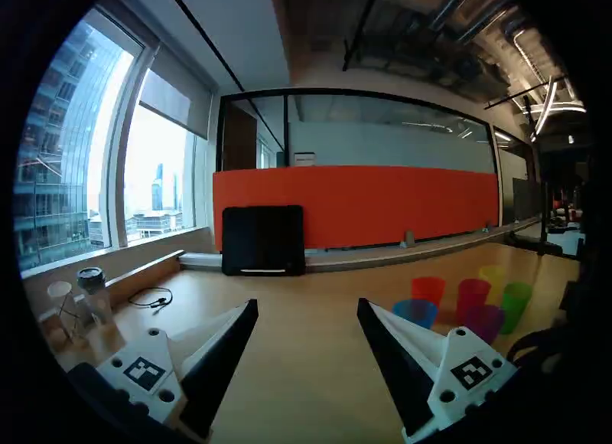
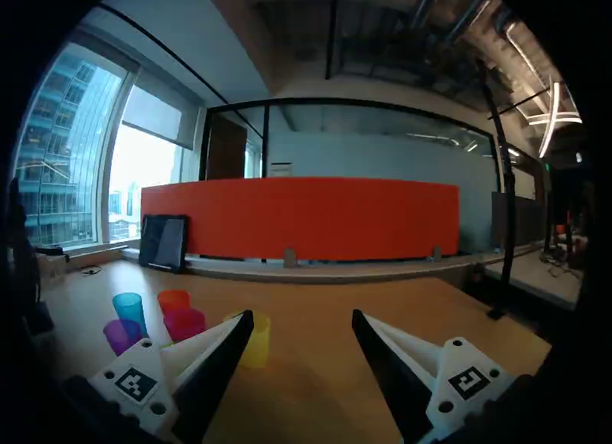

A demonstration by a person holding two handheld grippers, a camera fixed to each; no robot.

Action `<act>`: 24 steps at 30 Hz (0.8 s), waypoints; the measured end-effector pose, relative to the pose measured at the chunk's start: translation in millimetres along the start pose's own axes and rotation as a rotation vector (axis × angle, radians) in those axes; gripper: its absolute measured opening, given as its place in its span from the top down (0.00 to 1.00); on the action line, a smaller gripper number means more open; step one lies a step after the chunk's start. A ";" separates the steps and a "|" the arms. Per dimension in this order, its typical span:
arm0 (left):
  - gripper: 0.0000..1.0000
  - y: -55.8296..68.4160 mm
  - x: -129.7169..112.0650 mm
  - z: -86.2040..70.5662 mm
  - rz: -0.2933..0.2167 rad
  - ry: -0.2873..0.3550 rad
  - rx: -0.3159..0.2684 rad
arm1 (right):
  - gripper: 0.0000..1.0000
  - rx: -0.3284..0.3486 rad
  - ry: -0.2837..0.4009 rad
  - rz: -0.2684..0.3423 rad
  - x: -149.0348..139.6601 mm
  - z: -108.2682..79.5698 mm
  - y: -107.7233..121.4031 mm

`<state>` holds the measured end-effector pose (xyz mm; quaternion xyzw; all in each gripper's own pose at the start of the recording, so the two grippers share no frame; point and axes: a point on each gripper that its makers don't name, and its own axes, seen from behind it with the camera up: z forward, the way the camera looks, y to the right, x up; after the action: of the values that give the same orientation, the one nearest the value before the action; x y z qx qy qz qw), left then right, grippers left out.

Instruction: Pour water

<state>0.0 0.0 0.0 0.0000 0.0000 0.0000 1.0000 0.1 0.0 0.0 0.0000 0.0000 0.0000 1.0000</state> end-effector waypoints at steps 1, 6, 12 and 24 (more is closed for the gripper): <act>0.04 1.8 6.7 2.0 0.000 0.002 -0.004 | 0.01 0.002 0.000 -0.001 4.0 0.6 -0.9; 0.04 11.2 40.1 13.4 0.002 0.009 -0.042 | 0.01 0.016 -0.005 -0.002 31.5 4.4 -2.7; 0.04 17.3 76.4 29.4 0.003 0.005 -0.084 | 0.00 0.039 -0.020 -0.001 69.0 10.9 -3.1; 0.04 19.7 144.7 53.6 -0.007 -0.012 -0.128 | 0.00 0.092 -0.015 -0.005 139.0 19.4 -8.9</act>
<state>144.7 19.7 53.6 -0.0638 -0.0058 -0.0033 0.9979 139.2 -9.0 19.4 0.0462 -0.0073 -0.0023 0.9989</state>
